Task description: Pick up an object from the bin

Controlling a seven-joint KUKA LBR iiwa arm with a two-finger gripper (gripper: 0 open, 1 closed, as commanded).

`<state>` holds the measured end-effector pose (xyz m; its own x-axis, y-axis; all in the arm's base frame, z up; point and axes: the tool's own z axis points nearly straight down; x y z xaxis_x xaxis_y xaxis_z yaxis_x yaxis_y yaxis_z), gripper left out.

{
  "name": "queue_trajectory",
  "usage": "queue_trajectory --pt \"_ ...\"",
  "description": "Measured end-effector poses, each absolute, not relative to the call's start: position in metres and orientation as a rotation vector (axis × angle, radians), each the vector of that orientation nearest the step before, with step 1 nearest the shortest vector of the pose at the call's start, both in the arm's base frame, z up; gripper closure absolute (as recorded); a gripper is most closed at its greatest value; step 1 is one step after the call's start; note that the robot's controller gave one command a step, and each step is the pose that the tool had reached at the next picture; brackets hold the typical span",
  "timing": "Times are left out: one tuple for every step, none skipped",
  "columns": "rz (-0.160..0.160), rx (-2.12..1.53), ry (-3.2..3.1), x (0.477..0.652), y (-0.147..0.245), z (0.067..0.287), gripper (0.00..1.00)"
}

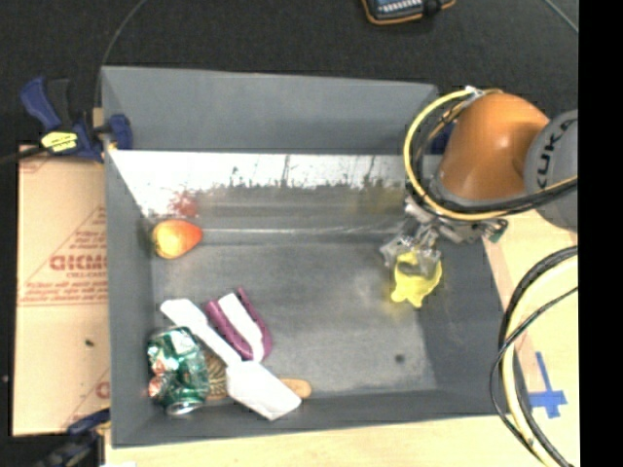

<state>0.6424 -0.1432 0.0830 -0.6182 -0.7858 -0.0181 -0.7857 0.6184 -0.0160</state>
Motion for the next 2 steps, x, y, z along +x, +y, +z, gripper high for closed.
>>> queue_trajectory --pt "-0.010 -1.360 2.807 0.642 -0.144 0.112 1.00" --pt "-0.012 -1.356 2.806 0.643 -0.144 0.133 1.00"
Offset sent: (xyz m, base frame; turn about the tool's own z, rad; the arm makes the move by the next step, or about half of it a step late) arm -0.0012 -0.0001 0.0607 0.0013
